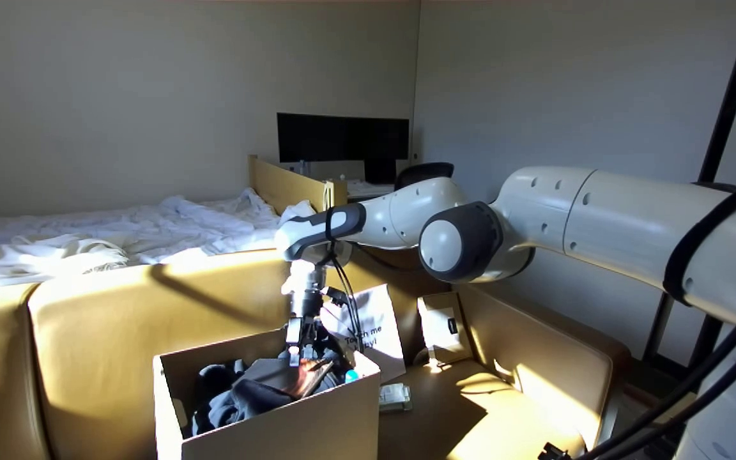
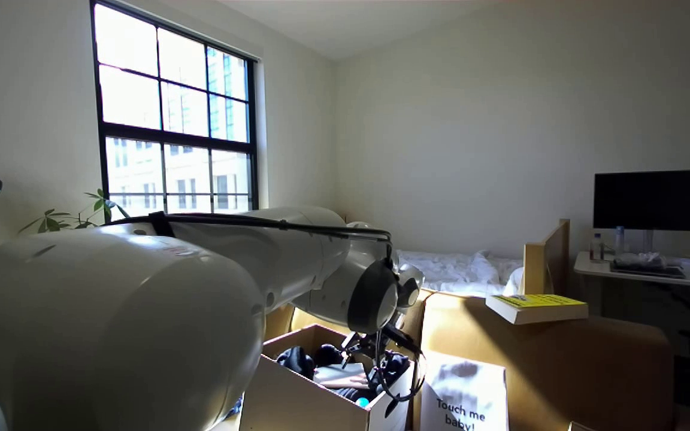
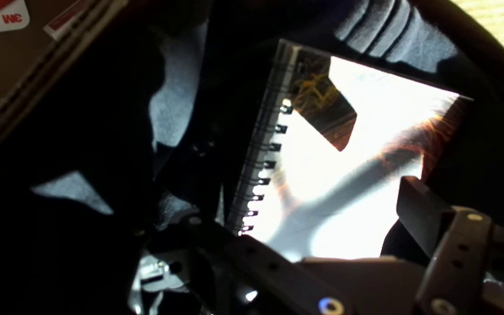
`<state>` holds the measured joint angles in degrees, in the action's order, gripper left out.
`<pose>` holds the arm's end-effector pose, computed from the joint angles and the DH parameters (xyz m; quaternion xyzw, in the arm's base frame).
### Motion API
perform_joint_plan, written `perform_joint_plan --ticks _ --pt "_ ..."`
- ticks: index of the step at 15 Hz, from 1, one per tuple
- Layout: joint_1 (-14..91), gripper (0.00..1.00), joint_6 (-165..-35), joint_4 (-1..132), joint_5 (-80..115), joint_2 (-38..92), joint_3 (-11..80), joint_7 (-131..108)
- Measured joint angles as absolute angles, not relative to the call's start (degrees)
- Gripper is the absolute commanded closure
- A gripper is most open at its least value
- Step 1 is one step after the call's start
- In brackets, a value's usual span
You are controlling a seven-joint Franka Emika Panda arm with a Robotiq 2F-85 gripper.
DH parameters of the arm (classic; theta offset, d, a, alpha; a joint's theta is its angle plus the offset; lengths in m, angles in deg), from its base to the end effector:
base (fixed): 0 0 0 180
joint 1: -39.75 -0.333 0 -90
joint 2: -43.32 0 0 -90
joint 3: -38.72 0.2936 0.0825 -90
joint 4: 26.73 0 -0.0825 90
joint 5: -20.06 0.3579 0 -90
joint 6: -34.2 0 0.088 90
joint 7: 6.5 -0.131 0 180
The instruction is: Take the book out of the box and place it on the backrest of the sofa
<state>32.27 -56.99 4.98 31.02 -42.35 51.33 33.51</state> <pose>0.6569 0.1888 0.0412 -0.8693 -0.3926 0.1634 0.2522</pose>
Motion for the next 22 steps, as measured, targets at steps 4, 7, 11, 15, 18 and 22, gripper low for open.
perform_joint_plan --ticks 4,7,11,15,18,22 --pt "32.4 0.00 -55.9 5.7 31.5 -42.4 51.7 33.6" --pt "32.4 0.20 -52.5 5.8 31.5 -42.4 52.4 34.2" --pt "32.5 0.47 -50.5 5.8 31.5 -42.4 52.8 34.5" --pt "32.5 0.72 -50.4 5.8 31.8 -42.4 52.8 34.5" --pt "32.6 0.92 -50.3 5.4 31.9 -42.3 52.9 34.5" --pt "32.5 1.00 -48.7 4.4 31.9 -42.2 53.2 34.5"
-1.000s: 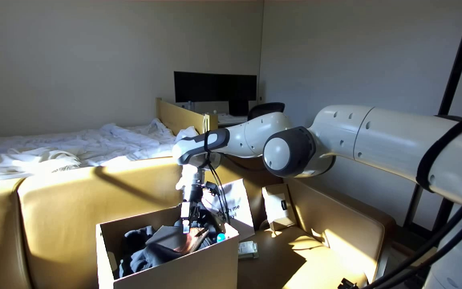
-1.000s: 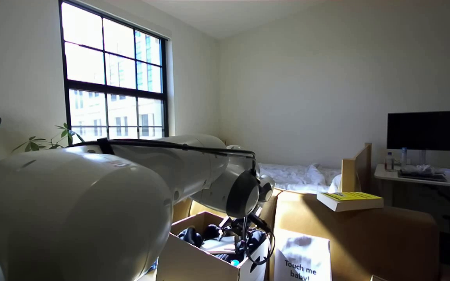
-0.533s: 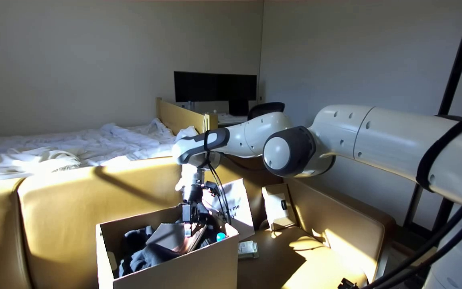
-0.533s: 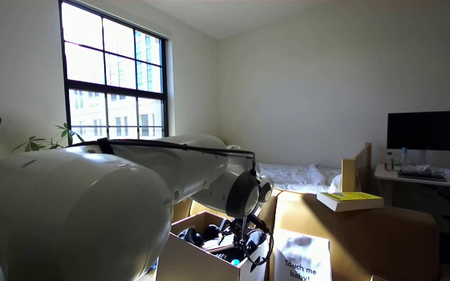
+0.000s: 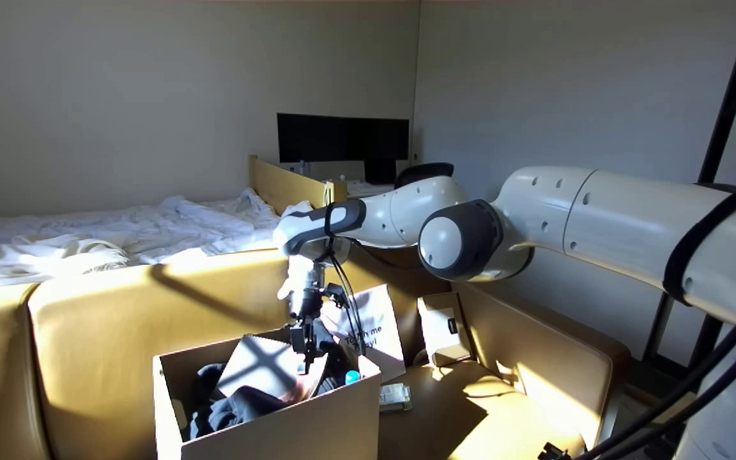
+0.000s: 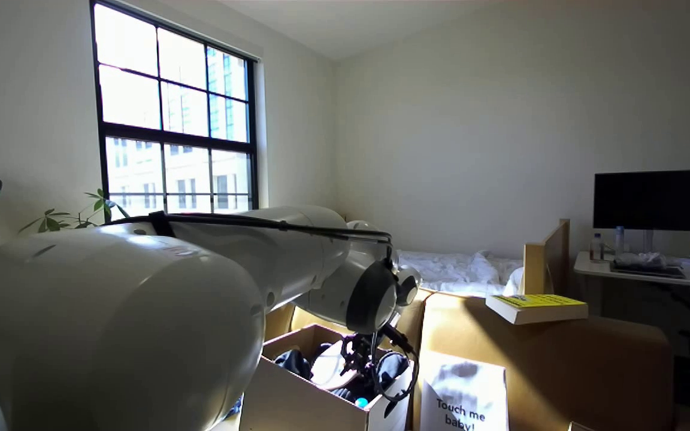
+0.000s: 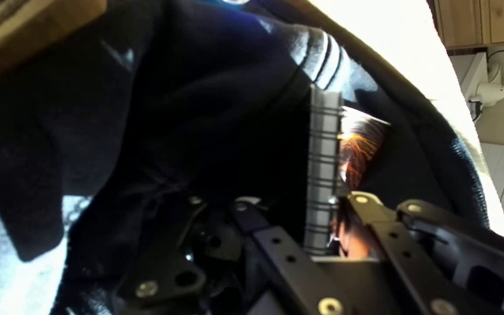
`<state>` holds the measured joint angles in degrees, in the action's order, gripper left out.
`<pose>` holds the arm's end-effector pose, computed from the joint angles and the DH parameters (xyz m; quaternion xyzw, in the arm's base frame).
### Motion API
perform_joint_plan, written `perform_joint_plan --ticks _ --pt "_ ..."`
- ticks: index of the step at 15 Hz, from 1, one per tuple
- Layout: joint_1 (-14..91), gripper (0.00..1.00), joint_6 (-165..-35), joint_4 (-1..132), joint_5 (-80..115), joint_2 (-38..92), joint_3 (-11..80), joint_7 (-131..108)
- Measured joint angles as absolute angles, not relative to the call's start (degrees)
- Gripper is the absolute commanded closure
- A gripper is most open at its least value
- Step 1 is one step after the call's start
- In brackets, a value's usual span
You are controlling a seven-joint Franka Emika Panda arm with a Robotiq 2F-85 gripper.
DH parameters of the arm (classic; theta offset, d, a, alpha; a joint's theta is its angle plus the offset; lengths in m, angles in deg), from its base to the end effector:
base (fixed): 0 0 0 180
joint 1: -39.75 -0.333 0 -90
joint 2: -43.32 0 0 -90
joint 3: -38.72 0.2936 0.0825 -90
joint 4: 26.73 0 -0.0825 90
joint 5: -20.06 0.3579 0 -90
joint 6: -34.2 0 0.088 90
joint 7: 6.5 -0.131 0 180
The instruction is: Take the book out of the box and place it on the backrest of the sofa
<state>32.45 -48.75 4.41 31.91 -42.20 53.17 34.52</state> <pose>0.6364 0.1982 0.0500 -0.8387 -0.4070 0.2138 0.2920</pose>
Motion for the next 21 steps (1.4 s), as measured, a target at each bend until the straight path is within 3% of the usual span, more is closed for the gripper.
perform_joint_plan --ticks 11,21 --pt "29.7 0.97 -33.0 -3.6 31.2 -42.0 52.6 34.5" --pt "29.2 0.97 -33.2 -6.9 28.7 -35.9 49.3 33.8"
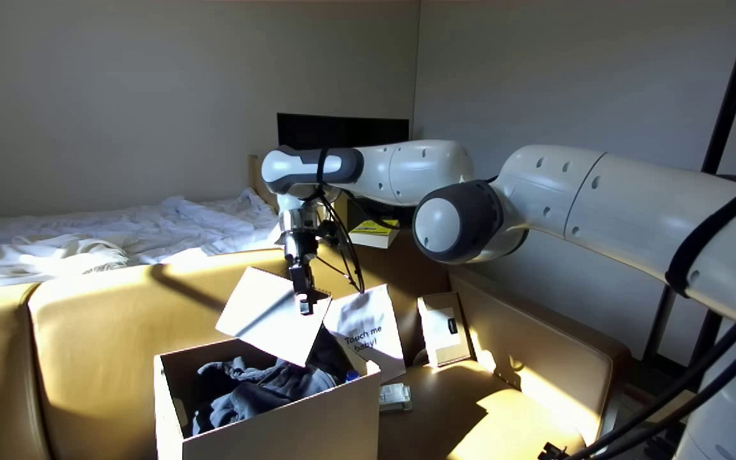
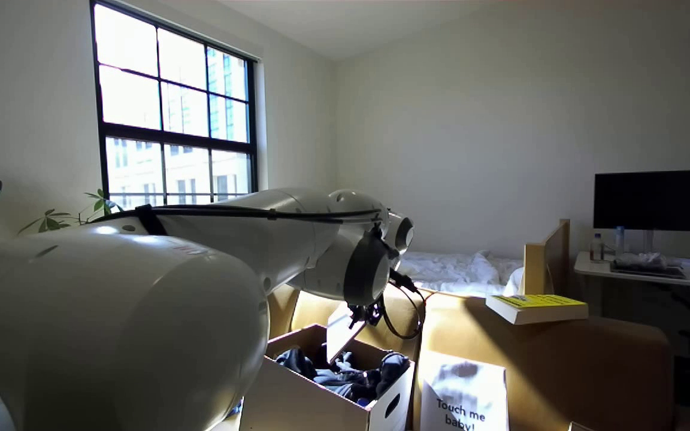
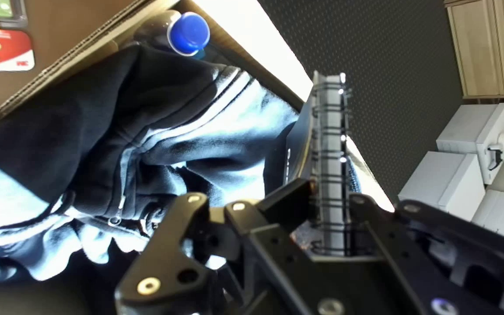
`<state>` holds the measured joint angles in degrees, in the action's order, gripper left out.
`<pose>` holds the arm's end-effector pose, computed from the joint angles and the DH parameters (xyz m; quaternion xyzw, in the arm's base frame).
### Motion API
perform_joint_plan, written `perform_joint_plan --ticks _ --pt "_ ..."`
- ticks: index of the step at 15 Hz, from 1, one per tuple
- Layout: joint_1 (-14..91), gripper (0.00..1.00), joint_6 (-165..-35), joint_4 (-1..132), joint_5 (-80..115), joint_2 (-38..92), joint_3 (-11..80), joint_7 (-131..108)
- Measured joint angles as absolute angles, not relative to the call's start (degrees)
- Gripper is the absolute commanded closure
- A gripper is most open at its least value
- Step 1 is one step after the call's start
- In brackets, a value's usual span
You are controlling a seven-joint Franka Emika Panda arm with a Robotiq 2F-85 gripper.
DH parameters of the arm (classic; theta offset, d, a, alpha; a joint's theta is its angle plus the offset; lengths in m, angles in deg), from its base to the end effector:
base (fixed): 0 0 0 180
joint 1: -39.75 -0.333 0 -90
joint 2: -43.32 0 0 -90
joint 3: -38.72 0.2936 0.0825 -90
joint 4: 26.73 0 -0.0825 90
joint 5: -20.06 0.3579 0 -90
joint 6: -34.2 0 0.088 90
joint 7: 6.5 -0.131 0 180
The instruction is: Take the book out of the box and place it on the backrest of the sofa
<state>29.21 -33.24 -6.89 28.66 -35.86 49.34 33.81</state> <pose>0.6502 0.1967 0.1854 -0.8351 -0.4525 0.2214 0.2209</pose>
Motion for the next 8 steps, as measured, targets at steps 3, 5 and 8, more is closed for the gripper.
perform_joint_plan --ticks 3,5,8 --pt "30.0 0.97 -34.8 -6.9 28.7 -34.1 49.0 32.4" --pt "31.3 0.97 -36.0 -6.9 28.7 -33.4 49.0 31.6" --pt "34.7 0.97 -37.5 -6.9 29.6 -33.3 49.4 31.5"
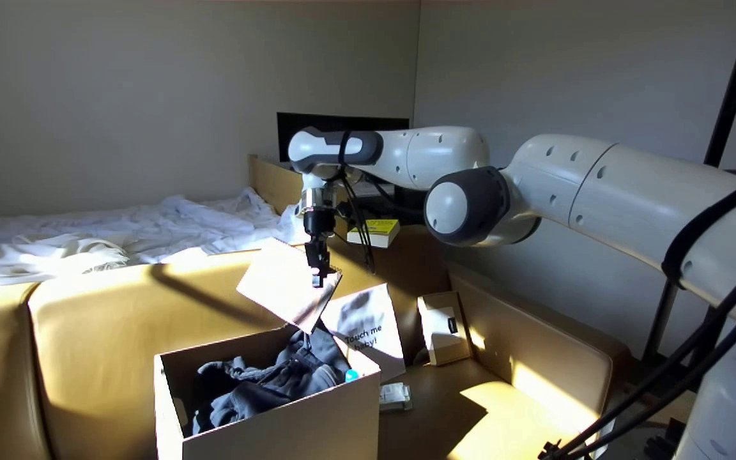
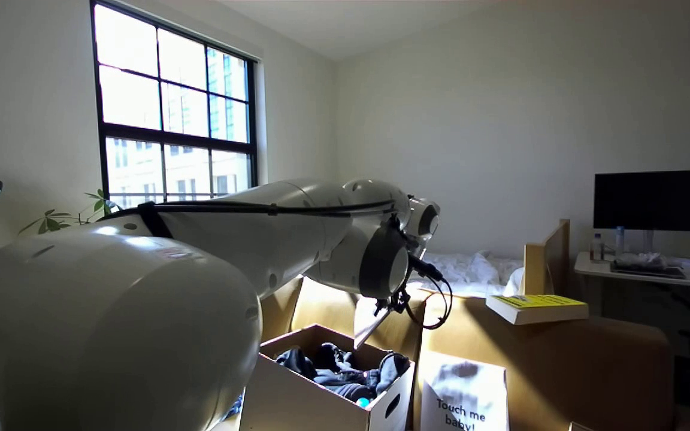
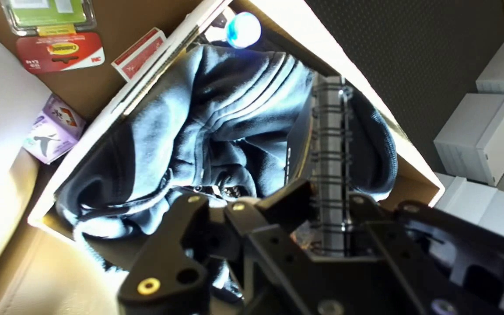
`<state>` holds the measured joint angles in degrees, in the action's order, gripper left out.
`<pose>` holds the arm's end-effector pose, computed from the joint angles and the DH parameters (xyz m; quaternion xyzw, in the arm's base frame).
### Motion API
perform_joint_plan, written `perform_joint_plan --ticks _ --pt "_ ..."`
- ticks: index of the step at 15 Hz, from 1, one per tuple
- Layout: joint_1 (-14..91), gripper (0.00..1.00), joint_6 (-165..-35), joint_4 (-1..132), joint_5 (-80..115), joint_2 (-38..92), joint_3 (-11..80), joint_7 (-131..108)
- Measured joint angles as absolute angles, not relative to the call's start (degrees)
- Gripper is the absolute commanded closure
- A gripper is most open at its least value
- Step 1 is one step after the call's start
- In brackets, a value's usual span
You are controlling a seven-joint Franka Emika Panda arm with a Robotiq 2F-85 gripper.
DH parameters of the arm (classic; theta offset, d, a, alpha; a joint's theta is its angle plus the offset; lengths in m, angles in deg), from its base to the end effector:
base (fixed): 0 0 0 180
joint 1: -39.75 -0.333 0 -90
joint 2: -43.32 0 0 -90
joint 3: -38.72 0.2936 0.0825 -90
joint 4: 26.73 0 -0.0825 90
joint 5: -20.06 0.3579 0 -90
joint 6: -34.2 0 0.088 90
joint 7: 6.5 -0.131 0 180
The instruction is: Take the book out of the box and place it on the backrest of the sofa
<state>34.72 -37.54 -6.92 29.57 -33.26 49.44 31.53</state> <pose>0.6835 0.1375 0.2187 -0.8766 -0.3985 0.1569 0.2195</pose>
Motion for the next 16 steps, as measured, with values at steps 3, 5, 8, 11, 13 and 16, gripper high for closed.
perform_joint_plan --ticks 3,5,8,11,13,16 --pt "39.3 0.97 -38.5 -6.8 31.5 -33.3 50.8 31.6" --pt "42.3 0.97 -38.5 -6.7 32.7 -33.6 51.7 31.9" --pt "46.5 0.97 -38.5 -6.6 34.7 -34.7 52.8 31.9" --pt "50.1 0.97 -39.0 -6.5 36.7 -36.7 53.6 31.9" --pt "52.3 0.97 -40.3 -6.5 38.2 -38.3 54.4 31.9" --pt "55.1 0.97 -43.3 -6.5 40.0 -40.6 55.5 32.1"
